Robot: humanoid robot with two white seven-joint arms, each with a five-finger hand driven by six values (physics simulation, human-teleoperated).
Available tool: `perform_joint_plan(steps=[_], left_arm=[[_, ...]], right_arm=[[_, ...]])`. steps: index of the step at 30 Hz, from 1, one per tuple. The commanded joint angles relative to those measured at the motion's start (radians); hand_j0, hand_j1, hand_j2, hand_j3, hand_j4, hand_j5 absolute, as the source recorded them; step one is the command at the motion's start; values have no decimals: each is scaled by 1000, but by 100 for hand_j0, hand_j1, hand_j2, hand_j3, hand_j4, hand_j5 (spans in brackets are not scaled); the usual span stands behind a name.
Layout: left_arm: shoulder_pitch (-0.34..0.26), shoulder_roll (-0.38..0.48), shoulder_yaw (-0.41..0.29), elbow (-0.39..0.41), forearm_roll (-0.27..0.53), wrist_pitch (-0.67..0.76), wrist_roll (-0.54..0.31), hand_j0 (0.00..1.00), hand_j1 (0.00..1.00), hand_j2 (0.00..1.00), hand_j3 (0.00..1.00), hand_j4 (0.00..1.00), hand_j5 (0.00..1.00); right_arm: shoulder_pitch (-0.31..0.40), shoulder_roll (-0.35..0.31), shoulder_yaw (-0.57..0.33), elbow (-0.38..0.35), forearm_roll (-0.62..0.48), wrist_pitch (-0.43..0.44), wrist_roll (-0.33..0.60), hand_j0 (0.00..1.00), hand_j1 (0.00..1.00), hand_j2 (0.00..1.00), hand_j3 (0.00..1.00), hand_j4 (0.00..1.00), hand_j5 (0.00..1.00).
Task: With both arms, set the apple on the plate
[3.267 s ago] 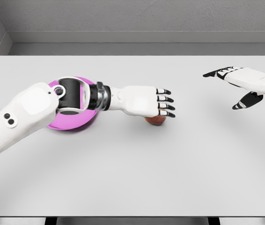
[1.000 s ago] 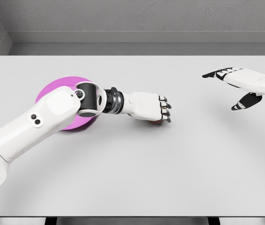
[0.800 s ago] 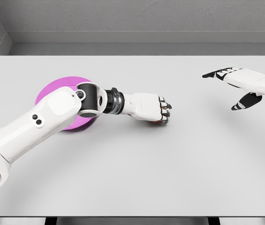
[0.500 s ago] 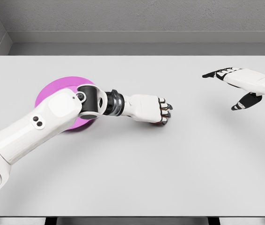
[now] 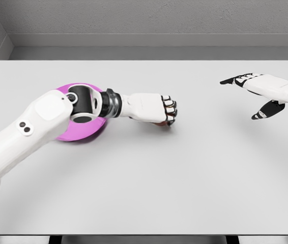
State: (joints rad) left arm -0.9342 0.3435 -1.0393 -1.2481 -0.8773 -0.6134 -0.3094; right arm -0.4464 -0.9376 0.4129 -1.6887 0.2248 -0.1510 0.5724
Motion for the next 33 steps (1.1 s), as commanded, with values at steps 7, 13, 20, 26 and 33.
perform_joint_plan(steps=[7,13,20,26,33], left_arm=[[5,153,120,-54,101,3,3,19,19,19,19,19,19],[25,339,122,-204,159,3,3,19,19,19,19,19,19],[40,462,124,-246,184,3,0,20,20,20,20,20,20],[54,496,122,-238,130,3,-8,21,21,21,21,21,21],[83,492,122,-238,54,3,-8,23,23,23,23,23,23]], right_arm=[[0,-1,0,1,-2,1,0,100,100,100,100,100,100],[0,-1,0,1,-2,1,0,100,100,100,100,100,100],[0,0,0,0,-2,1,0,100,100,100,100,100,100],[0,0,1,1,-2,1,0,100,100,100,100,100,100],[0,0,1,1,-2,1,-2,100,100,100,100,100,100]])
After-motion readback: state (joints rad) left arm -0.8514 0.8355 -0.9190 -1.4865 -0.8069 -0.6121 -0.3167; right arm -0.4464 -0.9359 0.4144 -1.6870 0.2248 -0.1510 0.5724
